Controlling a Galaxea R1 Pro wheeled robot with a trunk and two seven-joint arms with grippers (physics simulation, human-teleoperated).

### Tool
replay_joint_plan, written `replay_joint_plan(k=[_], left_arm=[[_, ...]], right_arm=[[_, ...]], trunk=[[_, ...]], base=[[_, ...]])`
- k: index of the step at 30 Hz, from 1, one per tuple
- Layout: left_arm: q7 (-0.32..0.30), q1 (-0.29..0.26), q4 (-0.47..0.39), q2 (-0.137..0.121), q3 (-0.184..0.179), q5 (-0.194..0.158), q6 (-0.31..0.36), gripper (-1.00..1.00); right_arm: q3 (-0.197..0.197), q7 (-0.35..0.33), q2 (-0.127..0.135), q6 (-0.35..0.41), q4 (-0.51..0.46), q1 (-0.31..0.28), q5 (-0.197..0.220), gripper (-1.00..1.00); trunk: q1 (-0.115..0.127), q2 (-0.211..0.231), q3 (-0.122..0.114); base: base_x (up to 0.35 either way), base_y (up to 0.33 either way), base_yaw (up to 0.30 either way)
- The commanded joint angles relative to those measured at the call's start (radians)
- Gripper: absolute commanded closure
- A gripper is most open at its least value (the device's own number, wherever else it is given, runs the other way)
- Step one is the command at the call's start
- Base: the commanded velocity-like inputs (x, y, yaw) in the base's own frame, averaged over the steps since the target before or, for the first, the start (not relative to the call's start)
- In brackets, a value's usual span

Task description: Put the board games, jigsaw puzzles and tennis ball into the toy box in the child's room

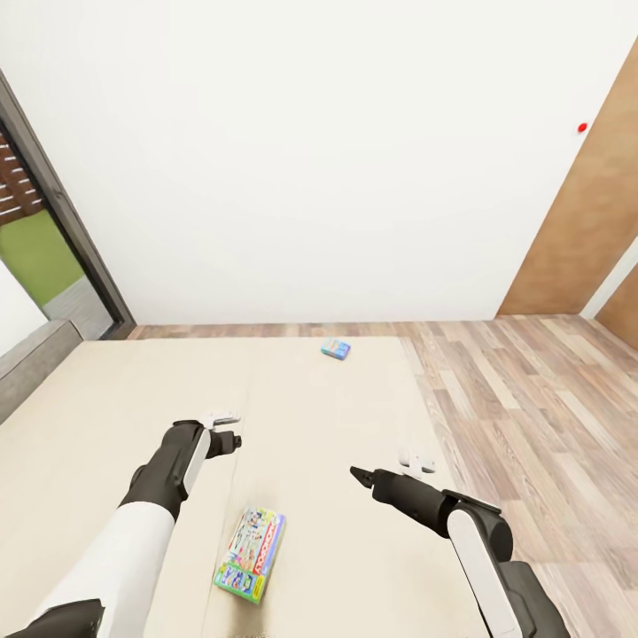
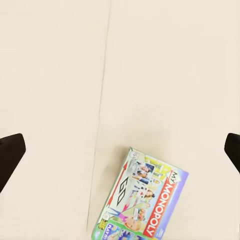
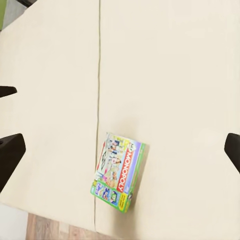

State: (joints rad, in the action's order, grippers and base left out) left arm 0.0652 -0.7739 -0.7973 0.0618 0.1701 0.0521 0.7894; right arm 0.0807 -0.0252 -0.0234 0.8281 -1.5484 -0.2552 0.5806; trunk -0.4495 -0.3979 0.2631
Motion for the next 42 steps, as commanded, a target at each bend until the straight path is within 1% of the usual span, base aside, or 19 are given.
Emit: replay_joint_plan(k=[1,42], left_arm=[[-0.001,-0.001,-0.001,0.001,0.004,0.005,0.005,-1.0],[0.005,-0.001,-0.001,0.003,-0.001,0.012,-0.007,-1.0]], right_arm=[[-0.001,-0.003,0.0,0.005,-0.001,-0.001,-0.002,-1.0],[0.0,-0.001,0.0,0.005,-0.001,-0.001,-0.004,-1.0]], trunk=[[-0.001,-0.002,0.004],[-0.001,-0.002,0.071]], base=[[0.0,0.0,0.0],[0.0,0.0,0.0]])
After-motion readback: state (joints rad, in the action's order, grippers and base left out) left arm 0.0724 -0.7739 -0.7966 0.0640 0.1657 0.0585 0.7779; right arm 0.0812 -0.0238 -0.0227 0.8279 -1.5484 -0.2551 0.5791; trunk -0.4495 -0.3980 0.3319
